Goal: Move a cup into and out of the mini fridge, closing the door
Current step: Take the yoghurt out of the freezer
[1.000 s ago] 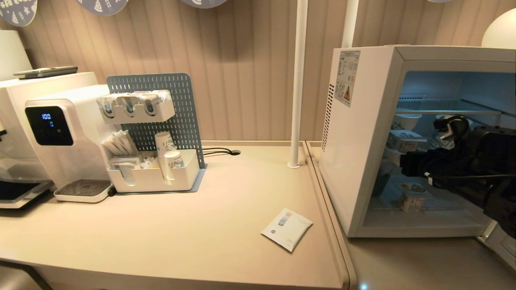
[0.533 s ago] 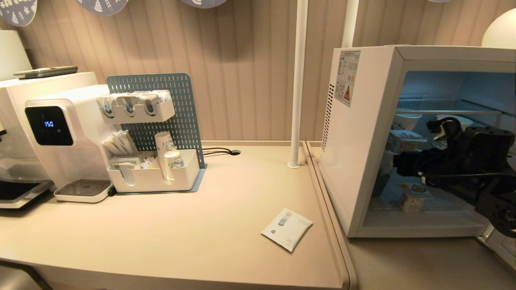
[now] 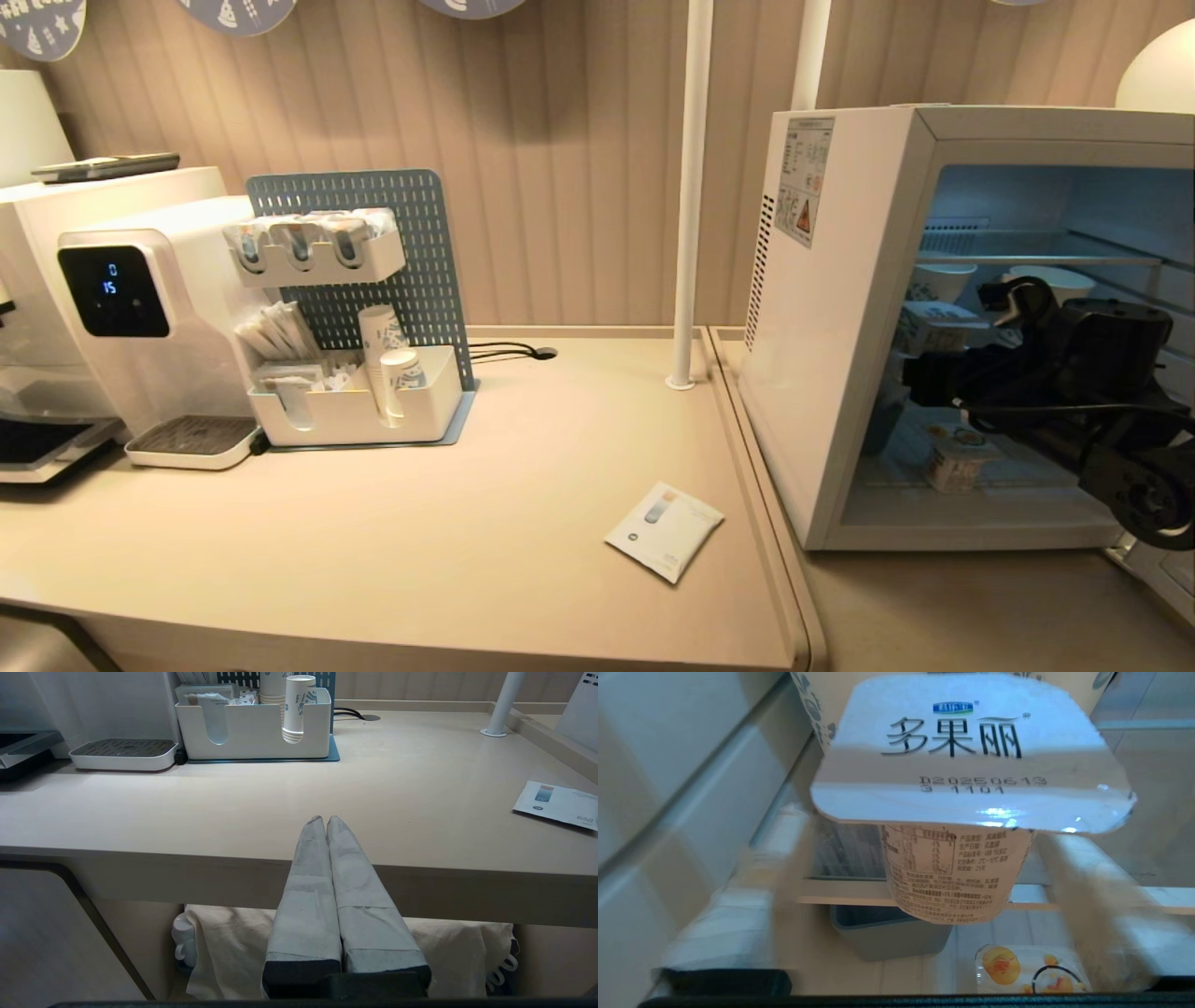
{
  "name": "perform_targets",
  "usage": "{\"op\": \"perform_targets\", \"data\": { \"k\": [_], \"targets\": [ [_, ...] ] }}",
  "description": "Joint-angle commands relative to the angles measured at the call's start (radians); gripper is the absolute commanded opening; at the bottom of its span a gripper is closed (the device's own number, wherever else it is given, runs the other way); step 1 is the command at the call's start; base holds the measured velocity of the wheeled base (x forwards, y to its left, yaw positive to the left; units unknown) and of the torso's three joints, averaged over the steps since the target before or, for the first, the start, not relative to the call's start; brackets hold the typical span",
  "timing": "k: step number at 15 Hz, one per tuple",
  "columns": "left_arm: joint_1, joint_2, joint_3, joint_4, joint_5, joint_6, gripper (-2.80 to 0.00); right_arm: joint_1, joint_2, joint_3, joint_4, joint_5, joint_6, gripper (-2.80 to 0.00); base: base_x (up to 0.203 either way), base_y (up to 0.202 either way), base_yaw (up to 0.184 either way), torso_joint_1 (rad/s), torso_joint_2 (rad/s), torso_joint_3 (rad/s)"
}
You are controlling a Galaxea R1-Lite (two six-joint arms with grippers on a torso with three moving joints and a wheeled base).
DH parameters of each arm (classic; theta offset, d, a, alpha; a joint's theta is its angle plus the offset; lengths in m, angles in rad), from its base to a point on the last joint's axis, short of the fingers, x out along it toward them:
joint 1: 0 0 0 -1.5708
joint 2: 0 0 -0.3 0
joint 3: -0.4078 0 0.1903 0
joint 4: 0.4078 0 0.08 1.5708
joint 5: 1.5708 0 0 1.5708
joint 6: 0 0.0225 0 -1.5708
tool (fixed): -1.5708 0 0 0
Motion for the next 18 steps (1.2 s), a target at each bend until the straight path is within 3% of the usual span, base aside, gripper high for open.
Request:
{"op": "perform_targets", "data": {
  "k": [1, 11, 18],
  "targets": [
    [0.000, 0.000, 0.002, 0.000, 0.000, -0.001, -2.80, 0.000, 0.004, 0.001, -0.011, 0.000, 0.001, -2.80, 0.000, 0.000, 0.000, 0.000, 0.00, 0.000],
    [0.001, 0.001, 0.002, 0.000, 0.000, -0.001, -2.80, 0.000, -0.075, 0.044, 0.001, 0.002, -0.001, -2.80, 0.000, 0.000, 0.000, 0.000, 0.00, 0.000],
    [0.000, 0.000, 0.002, 0.000, 0.000, -0.001, -2.80, 0.008, -0.239, 0.211, 0.002, 0.012, -0.001, -2.80, 0.000, 0.000, 0.000, 0.000, 0.00, 0.000]
  ]
}}
